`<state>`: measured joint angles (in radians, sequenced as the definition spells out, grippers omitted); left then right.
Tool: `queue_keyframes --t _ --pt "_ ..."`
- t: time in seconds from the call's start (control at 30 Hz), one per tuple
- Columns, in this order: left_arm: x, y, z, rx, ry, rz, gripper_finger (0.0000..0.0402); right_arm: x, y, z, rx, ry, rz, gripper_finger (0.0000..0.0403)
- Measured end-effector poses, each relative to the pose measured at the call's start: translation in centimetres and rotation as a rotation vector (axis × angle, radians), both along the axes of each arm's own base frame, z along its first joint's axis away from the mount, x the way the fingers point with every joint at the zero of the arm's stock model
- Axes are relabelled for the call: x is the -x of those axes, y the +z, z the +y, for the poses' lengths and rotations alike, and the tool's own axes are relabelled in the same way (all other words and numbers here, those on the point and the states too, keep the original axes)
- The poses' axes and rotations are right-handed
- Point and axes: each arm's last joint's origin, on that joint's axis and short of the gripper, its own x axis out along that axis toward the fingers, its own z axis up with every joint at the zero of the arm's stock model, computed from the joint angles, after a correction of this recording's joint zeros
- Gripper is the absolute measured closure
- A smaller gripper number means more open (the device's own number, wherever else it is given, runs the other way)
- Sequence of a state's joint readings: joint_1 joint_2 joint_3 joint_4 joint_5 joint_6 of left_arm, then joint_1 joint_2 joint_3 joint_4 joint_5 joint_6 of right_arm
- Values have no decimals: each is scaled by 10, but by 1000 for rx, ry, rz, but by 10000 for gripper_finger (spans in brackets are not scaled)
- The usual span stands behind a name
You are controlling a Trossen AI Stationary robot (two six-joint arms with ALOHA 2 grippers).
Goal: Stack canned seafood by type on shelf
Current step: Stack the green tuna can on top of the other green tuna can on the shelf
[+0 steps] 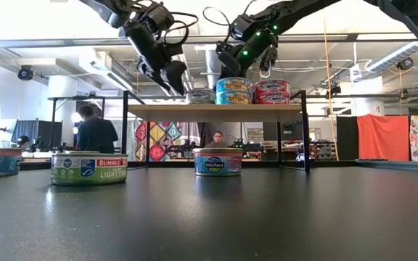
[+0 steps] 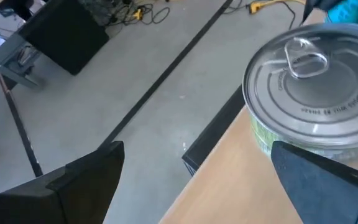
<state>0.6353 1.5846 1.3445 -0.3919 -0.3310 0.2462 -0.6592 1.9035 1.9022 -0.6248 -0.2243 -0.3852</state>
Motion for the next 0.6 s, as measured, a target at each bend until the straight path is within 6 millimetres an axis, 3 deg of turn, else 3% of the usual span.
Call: queue_keyframes --t 0.27,0.6 --pt "5 -5 -1 38 5 49 12 -9 -13 -11 24 -17 -24 390" --pt "2 -5 3 -16 -1 0 12 -9 -8 -1 -19 9 -31 390"
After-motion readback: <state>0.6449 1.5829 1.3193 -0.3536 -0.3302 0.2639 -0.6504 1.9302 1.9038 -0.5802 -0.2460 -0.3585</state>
